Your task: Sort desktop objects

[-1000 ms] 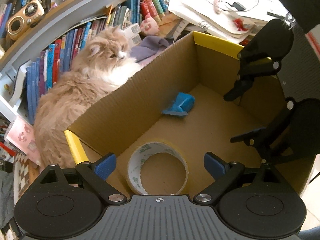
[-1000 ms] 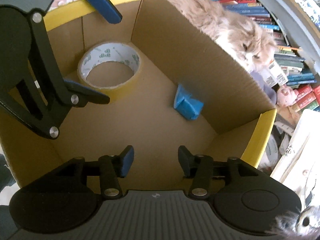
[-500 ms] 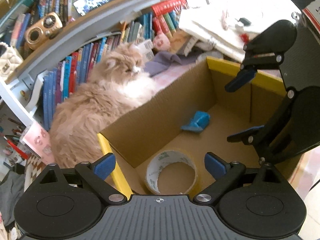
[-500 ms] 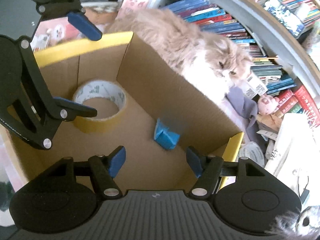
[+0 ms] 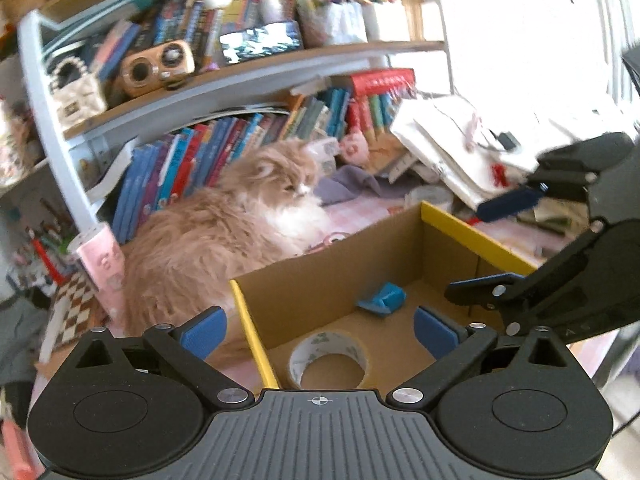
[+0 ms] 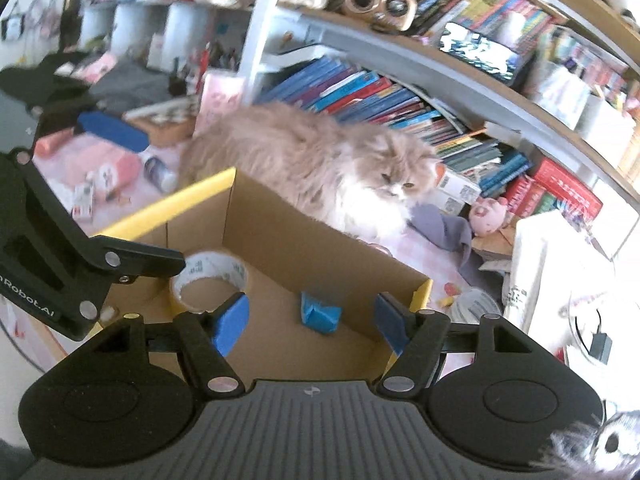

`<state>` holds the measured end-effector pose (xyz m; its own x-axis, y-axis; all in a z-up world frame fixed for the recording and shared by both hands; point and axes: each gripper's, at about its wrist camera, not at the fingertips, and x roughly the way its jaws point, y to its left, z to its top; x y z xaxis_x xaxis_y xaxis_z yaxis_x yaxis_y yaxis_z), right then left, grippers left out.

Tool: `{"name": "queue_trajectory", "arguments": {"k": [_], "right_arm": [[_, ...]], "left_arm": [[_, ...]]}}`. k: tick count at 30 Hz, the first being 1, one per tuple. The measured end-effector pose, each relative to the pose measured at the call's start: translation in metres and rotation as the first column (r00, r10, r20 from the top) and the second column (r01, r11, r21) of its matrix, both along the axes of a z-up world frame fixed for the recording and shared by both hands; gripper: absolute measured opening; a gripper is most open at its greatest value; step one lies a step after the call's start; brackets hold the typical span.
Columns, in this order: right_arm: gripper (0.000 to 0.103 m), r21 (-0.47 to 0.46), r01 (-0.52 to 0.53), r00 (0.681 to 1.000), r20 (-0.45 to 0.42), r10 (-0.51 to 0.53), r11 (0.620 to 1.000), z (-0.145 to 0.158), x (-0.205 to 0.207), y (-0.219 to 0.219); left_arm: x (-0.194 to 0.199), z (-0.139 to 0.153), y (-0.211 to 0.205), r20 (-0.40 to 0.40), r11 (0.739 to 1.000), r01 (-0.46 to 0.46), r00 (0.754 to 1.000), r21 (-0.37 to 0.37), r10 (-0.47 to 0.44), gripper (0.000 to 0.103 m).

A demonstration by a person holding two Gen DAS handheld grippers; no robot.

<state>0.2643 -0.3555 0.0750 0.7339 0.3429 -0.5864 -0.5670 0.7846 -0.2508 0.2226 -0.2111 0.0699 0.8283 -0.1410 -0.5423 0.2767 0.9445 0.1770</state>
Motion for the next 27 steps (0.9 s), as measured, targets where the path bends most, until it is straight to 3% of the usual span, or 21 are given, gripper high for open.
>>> {"name": "queue_trajectory", "arguments": {"k": [10, 22, 27], "right_arm": [[0.067, 0.096, 0.059, 0.997, 0.035, -0.063, 0.994, 0.014, -0.027, -0.005], [0.067, 0.176, 0.229, 0.973, -0.001, -0.232, 0.957, 0.016, -0.067, 0.011], [0.067, 0.189, 0.299, 0.954, -0.040, -0.297, 0.935, 0.010, -0.086, 0.018]], "left_arm": [[-0.030, 0.009, 0.020, 0.056, 0.993, -0.085, 0.994, -0.081, 0.089, 0.102], [-0.070, 0.017, 0.057, 0.105, 0.990, -0.062, 0.992, -0.125, 0.076, 0.102], [-0.083, 0.010, 0.073, 0.074, 0.990, -0.045, 0.996, -0.136, 0.055, 0.102]]}}
